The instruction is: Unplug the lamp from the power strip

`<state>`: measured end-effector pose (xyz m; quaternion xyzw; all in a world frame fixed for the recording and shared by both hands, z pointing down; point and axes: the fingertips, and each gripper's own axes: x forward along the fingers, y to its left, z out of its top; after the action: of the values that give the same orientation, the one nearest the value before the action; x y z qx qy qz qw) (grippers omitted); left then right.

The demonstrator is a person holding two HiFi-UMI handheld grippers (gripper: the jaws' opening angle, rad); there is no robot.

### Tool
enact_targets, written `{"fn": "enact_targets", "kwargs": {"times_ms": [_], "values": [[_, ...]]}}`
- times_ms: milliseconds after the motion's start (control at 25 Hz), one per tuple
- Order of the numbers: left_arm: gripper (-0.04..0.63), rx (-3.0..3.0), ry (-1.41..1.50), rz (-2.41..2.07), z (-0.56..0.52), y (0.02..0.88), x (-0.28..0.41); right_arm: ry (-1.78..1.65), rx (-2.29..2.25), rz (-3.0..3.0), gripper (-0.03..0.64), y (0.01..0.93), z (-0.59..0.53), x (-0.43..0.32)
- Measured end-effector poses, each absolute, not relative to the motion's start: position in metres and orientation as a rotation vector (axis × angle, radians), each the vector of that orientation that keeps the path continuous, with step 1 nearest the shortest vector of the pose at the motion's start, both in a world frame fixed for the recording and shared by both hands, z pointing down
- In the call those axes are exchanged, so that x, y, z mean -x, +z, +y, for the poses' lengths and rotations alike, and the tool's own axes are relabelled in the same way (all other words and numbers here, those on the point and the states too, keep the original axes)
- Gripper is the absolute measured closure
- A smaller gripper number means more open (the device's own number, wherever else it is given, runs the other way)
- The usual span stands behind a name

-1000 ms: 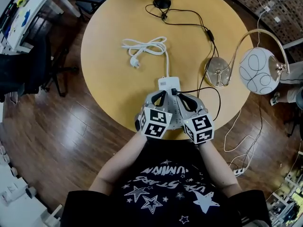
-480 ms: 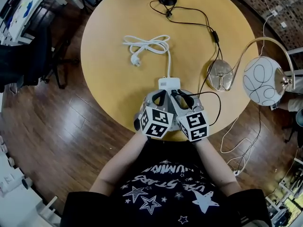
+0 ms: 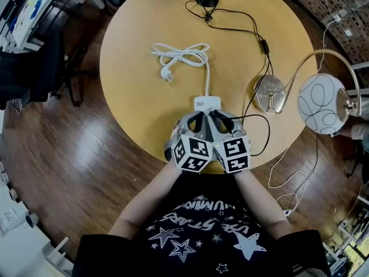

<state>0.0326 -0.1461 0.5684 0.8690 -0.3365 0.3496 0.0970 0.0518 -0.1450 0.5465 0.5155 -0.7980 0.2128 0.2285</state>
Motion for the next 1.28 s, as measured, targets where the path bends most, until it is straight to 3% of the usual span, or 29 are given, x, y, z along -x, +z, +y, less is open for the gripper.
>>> {"fn": "enact_targets", "kwargs": {"times_ms": [1280], "values": [[0.591,-2.551,1.026,-1.003,-0.147,0.568,-0.034,0.573,-1.45,-2.188,0.552,0.545,-0.143,-0.057]]}}
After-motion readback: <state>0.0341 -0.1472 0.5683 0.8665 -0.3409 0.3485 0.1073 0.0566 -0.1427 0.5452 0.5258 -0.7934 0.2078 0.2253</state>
